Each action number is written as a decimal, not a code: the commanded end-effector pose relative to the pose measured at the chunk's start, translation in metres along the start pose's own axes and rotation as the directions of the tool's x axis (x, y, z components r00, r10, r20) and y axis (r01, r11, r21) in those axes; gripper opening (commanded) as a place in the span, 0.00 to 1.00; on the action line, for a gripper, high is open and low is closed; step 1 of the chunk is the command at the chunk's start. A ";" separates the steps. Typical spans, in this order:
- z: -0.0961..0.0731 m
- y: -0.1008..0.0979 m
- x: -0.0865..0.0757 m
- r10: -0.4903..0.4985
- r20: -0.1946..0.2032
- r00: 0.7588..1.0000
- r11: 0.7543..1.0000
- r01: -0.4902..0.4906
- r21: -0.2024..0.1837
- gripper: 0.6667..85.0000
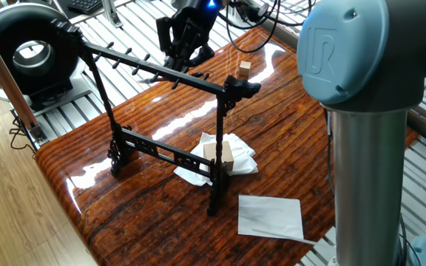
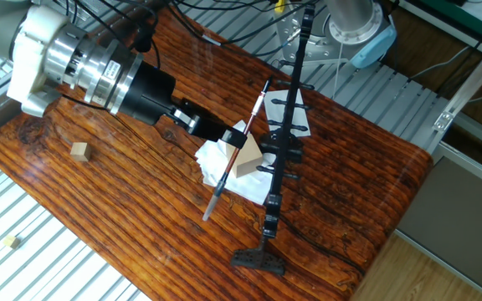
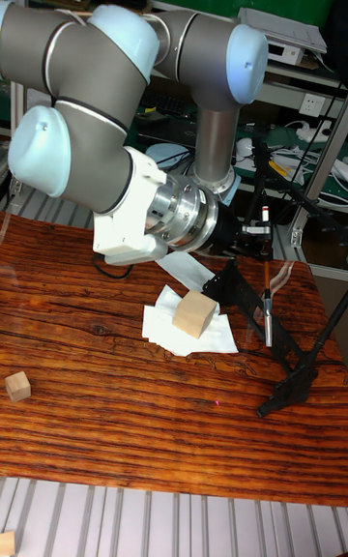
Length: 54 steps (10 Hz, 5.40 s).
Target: Place the brush on the pen rack
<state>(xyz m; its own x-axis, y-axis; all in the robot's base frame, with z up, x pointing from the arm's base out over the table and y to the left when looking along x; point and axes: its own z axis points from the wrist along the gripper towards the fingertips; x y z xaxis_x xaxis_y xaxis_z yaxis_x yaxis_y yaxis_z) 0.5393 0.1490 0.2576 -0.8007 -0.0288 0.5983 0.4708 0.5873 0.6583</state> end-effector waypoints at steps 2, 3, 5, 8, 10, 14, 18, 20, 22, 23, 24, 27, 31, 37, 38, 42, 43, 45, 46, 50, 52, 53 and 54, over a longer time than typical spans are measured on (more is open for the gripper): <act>-0.001 0.010 0.005 0.013 0.005 1.000 1.000 -0.013 -0.004 0.01; -0.001 0.010 0.005 0.014 0.006 1.000 1.000 -0.014 -0.003 0.01; -0.001 0.009 0.004 0.013 0.008 1.000 1.000 -0.013 0.001 0.01; -0.002 0.007 0.004 0.003 0.015 1.000 1.000 -0.003 0.005 0.01; -0.004 0.005 0.004 -0.006 0.021 1.000 1.000 0.006 0.010 0.01; -0.006 0.003 0.007 -0.001 0.029 1.000 1.000 0.000 0.023 0.01; -0.006 0.002 0.004 -0.003 0.047 0.999 1.000 0.002 0.030 0.01; -0.007 -0.002 0.002 -0.004 0.060 0.998 0.999 0.001 0.047 0.01; -0.007 -0.003 0.004 0.001 0.060 0.998 0.999 -0.004 0.052 0.01; -0.007 -0.002 0.005 0.004 0.059 0.998 0.999 -0.007 0.051 0.01; -0.007 -0.003 0.004 0.004 0.064 0.998 0.998 -0.008 0.056 0.01; -0.007 0.000 0.008 0.015 0.064 0.998 0.998 -0.018 0.055 0.01; -0.007 0.000 0.010 0.020 0.073 0.997 0.997 -0.026 0.069 0.01; -0.008 0.000 0.009 0.025 0.101 0.995 0.996 -0.034 0.086 0.01; -0.009 0.000 0.008 0.022 0.107 0.994 0.996 -0.032 0.089 0.01; -0.009 0.002 0.010 0.035 0.116 0.993 0.994 -0.046 0.097 0.01; -0.009 0.003 0.011 0.039 0.115 0.993 0.994 -0.051 0.097 0.01; -0.009 0.004 0.012 0.046 0.116 0.992 0.994 -0.057 0.097 0.01; -0.009 0.005 0.013 0.046 0.116 0.992 0.994 -0.057 0.097 0.01; -0.011 0.004 0.012 0.041 0.136 0.990 0.993 -0.056 0.108 0.01; -0.012 0.001 0.010 0.038 0.152 0.988 0.991 -0.057 0.122 0.01; -0.013 -0.003 0.007 0.035 0.163 0.986 0.989 -0.058 0.139 0.01; -0.013 -0.003 0.008 0.035 0.164 0.986 0.989 -0.058 0.138 0.01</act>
<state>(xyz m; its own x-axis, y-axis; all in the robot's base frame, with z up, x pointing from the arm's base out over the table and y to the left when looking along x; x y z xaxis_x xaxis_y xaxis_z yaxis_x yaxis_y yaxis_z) 0.5351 0.1376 0.2652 -0.8268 0.1197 0.5496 0.4670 0.6908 0.5520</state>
